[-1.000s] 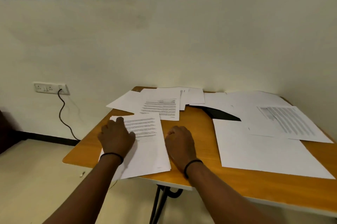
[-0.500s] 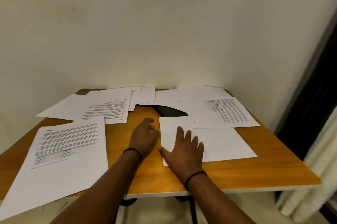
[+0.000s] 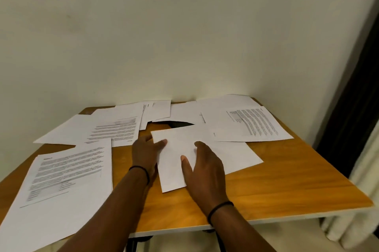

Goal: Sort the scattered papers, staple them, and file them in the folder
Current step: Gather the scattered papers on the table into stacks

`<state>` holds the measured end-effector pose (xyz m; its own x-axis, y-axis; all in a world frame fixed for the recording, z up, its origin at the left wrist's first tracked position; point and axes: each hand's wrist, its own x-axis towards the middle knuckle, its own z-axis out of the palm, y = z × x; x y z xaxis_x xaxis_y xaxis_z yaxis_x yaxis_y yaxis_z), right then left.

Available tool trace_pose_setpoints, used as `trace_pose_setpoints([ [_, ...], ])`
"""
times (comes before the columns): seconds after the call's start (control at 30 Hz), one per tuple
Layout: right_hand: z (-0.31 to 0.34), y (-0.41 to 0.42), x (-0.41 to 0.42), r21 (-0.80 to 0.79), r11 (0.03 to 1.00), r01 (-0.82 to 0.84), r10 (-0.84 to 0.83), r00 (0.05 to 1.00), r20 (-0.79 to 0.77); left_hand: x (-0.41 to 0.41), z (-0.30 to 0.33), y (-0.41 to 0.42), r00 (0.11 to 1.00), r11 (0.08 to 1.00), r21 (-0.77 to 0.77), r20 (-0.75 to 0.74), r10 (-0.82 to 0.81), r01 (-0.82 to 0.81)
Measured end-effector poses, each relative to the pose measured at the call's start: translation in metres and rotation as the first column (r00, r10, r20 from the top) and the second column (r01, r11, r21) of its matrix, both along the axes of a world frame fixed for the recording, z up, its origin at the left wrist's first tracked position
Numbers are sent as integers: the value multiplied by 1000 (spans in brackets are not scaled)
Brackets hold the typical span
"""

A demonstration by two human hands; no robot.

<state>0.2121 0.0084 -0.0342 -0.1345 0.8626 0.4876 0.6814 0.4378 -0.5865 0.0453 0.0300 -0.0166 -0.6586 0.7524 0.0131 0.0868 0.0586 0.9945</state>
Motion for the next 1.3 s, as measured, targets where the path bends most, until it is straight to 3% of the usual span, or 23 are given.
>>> trace_pose_setpoints([
  [0.1,0,0,2,13,1000,-11,12,998,-58,-12,24,-14,956,964,220,-218,195,-146],
  [0.2,-2,1,2,58,998,-17,22,997,-75,-8,72,-35,864,861,469,-332,379,-198],
  [0.3,0,1,3,44,999,-26,32,989,-146,8,102,-50,773,804,592,-482,412,-60],
  [0.37,3,2,7,-5,996,-84,77,937,-342,24,101,-57,639,811,568,-678,363,142],
  [0.4,7,1,10,-50,991,-122,80,859,-505,33,94,-59,532,820,513,-782,325,253],
  [0.47,13,4,19,-181,949,-257,4,586,-810,50,73,-59,303,817,360,-922,240,450],
  [0.53,15,9,28,-165,890,-425,-39,289,-956,64,54,-61,127,788,228,-974,189,571],
  [0.6,16,13,38,-21,825,-565,-5,30,-1000,74,38,-62,-2,774,94,-992,122,626],
  [0.63,18,15,41,22,789,-614,-5,-42,-999,76,32,-61,-48,771,29,-996,77,636],
  [0.7,17,18,45,0,746,-666,-57,-63,-996,74,20,-60,-85,776,-61,-996,-9,628],
  [0.83,8,29,43,-185,811,-556,-139,124,-982,55,5,-64,44,829,-138,-980,-192,542],
  [0.9,6,32,41,-225,820,-527,-154,175,-972,43,-4,-66,155,906,-83,-975,-160,414],
  [1.0,8,30,38,-258,831,-492,-144,259,-955,31,-9,-65,464,992,90,-885,41,84],
  [1.1,6,29,33,-264,878,-399,-118,354,-928,31,-1,-69,792,988,65,-592,149,-137],
  [1.17,7,26,29,-281,894,-349,-104,448,-888,38,5,-70,940,992,-115,-341,2,-43],
  [1.23,7,26,25,-286,902,-322,-90,509,-856,48,14,-71,986,962,-216,53,-160,168],
  [1.3,7,26,23,-274,905,-325,-55,549,-834,60,28,-70,903,915,-211,340,-262,345],
])
